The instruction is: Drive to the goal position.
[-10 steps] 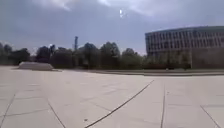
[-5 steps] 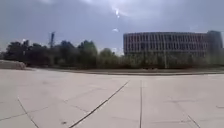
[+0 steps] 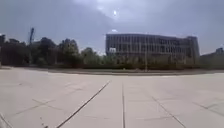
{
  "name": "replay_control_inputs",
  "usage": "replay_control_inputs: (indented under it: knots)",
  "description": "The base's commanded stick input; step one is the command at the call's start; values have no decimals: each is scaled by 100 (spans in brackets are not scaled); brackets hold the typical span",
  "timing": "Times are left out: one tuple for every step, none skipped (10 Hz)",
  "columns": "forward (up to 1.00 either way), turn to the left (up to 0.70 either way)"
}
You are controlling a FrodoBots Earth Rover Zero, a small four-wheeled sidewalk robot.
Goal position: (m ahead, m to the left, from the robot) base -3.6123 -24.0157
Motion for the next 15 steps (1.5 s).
replay_control_inputs:
  knots:
    - [0,-70]
    - [0,-70]
    - [0,-70]
    - [0,-70]
    - [0,-70]
    - [0,-70]
    - [0,-70]
    - [0,-70]
    - [0,-70]
    - [0,-70]
    - [0,-70]
    - [0,-70]
    - [0,-70]
    - [0,-70]
    - [0,-70]
